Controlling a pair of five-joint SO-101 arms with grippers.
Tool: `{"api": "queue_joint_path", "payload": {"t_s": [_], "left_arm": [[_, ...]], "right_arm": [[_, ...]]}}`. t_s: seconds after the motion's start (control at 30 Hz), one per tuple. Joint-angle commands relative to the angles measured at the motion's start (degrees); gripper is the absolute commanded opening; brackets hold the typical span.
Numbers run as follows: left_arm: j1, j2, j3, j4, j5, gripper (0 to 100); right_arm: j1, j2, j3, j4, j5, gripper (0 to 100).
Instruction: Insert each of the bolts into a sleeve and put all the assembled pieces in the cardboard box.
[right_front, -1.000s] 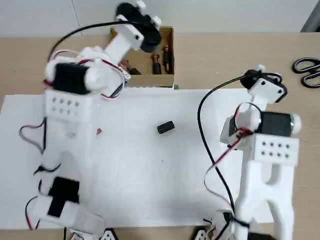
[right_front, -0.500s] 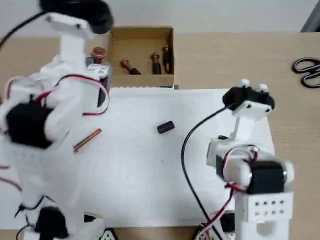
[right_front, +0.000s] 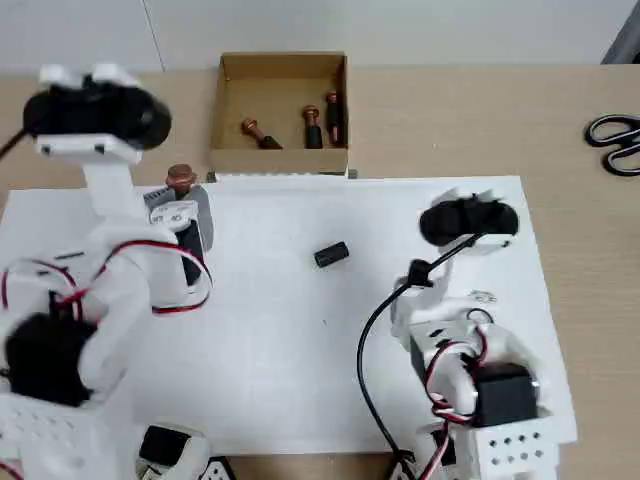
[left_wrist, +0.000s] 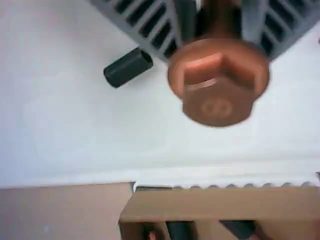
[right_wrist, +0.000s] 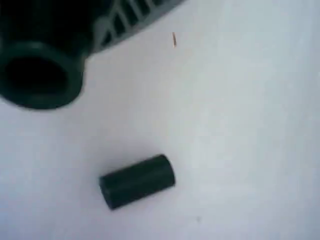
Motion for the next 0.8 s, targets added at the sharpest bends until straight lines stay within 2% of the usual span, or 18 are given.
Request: {"api": "queue_joint_path", "payload": {"t_s": [0.0,0.23,0.37,0.6,0.77], "left_arm": [[-0.3,-9.5,13.7,-12.0,3.5,1],[-0.3,-29.0,39.3,-31.3,5.5,1],[0.3,-39.8,52.6,-38.0,5.5,1],[8.9,-53.4,64.4,-39.7,5.7,1],[9.7,-57.3,66.5,-39.8,5.8,1]], "right_arm": [[-1.6,-2.5,3.7,-7.3,1.0,0.2],[-4.9,-6.8,13.2,-17.3,3.8,0.2],[-8.0,-9.5,18.1,-21.1,7.1,0.2],[-12.6,-17.2,26.2,-26.8,15.4,0.2],[-15.1,-26.0,30.2,-26.3,20.9,0.2]]}}
